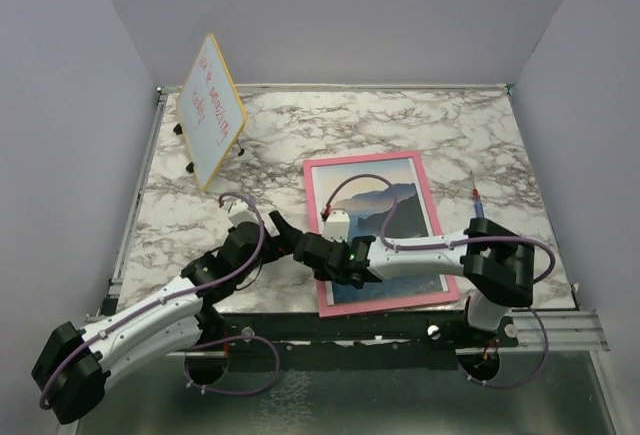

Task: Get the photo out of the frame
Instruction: Turn over the photo frame at the center of the board.

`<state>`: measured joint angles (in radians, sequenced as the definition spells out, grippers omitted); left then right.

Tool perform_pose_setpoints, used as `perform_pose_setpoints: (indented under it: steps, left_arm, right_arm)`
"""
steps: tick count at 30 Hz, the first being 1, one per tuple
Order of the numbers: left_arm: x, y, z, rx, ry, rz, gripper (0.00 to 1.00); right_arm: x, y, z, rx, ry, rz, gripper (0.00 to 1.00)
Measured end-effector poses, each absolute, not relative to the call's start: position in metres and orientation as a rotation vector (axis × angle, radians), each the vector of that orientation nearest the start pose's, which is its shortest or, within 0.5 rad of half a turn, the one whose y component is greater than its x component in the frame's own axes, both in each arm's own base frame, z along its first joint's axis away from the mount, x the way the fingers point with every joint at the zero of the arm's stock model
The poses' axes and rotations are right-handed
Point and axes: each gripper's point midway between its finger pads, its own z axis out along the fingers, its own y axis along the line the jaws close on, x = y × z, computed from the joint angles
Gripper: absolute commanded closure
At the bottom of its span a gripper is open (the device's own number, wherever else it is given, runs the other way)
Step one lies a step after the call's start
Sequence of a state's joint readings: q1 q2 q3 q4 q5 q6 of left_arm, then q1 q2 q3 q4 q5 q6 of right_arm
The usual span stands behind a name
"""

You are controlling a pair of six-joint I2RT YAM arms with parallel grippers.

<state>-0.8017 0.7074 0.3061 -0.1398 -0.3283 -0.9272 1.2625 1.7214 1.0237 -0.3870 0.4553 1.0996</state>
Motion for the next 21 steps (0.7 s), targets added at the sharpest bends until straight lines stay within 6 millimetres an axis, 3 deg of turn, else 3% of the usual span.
perform_pose_setpoints:
  steps: [10, 21]
  left_arm:
    - [0.221, -0.191, 0.106, -0.461, 2.075, -0.82, 0.01]
    - [0.231, -0.203, 0.081, -0.505, 2.187, -0.786, 0.01]
  right_arm:
    - [0.154, 0.351, 0.054, 0.009, 2.489, 0.46, 0.99]
    - [0.153, 0.35, 0.053, 0.01, 2.479, 0.489, 0.99]
